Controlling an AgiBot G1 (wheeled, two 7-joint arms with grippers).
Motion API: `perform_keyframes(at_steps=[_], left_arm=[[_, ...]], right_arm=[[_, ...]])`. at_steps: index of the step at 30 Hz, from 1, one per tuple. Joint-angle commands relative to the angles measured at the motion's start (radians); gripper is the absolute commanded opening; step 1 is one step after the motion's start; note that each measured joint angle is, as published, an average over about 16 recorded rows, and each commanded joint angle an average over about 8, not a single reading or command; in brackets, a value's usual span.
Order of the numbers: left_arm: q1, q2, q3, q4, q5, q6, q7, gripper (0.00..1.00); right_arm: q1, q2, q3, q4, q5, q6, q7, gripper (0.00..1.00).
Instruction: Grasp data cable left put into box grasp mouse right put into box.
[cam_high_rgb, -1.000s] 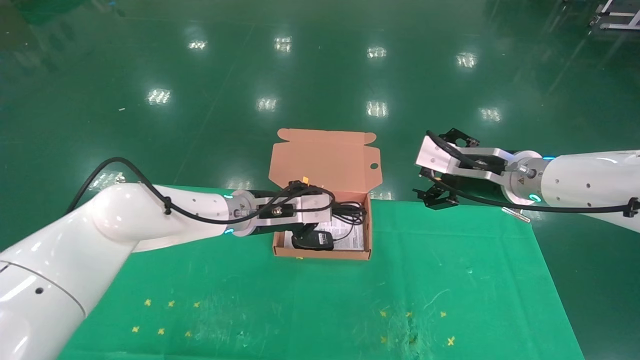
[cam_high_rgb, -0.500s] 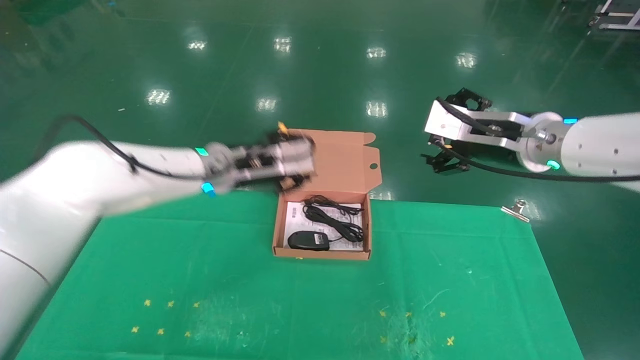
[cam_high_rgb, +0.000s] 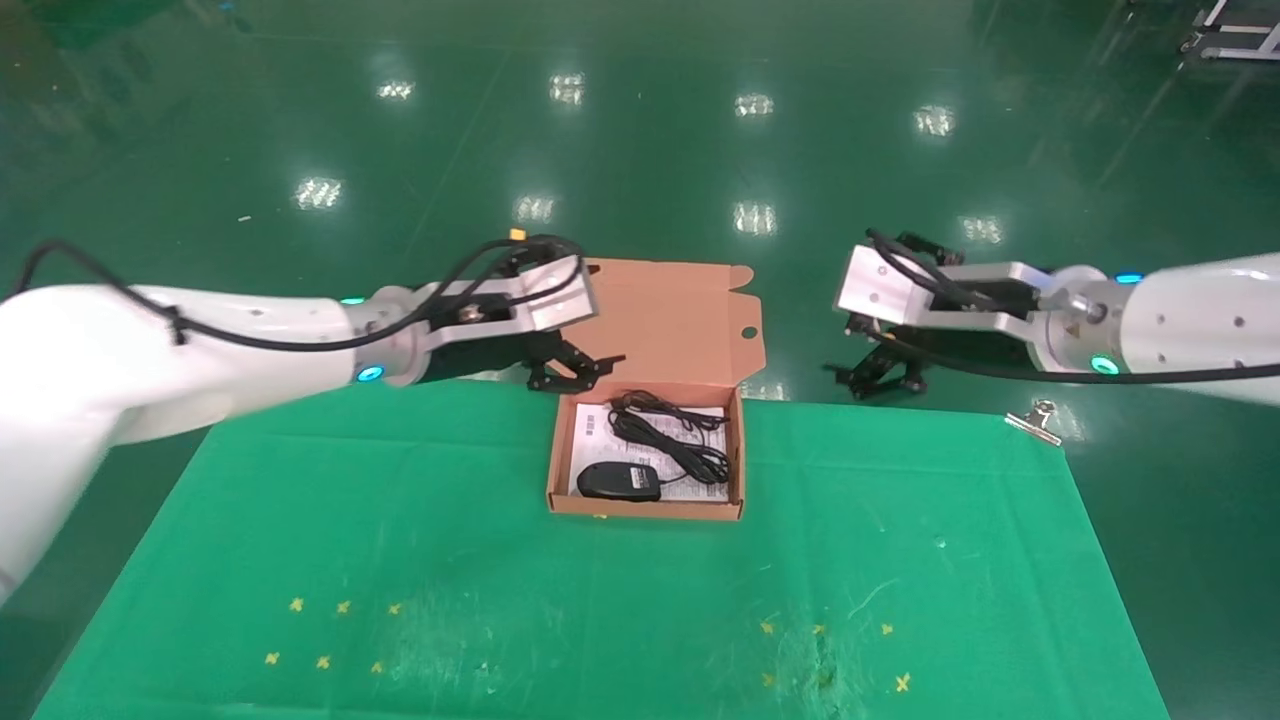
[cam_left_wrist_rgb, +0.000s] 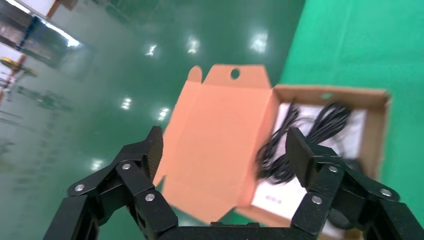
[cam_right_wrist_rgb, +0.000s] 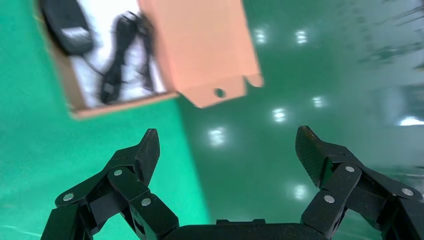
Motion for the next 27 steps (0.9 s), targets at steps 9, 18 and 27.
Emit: perform_keyframes(at_steps=[9,18,27], left_arm=[[0.093,-0.116,-0.086,-0.114,-0.15,0.135,-0.073,1.0],[0.178,-0.22,-0.164,-0.217,-0.286,0.257,-0.139,1.0],[0.253,-0.312,-0.233,-0.308,-0.406,0.366,-0.198,1.0]], right_arm=[[-0.122,0.042,0.155,0.027,0.197,-0.137,-0.05,1.0],[-0.232,0.08,0.295,0.051,0.374,-0.26,-0.096,1.0],[-0.331,0.113,0.42,0.072,0.532,-0.37,-0.136,1.0]])
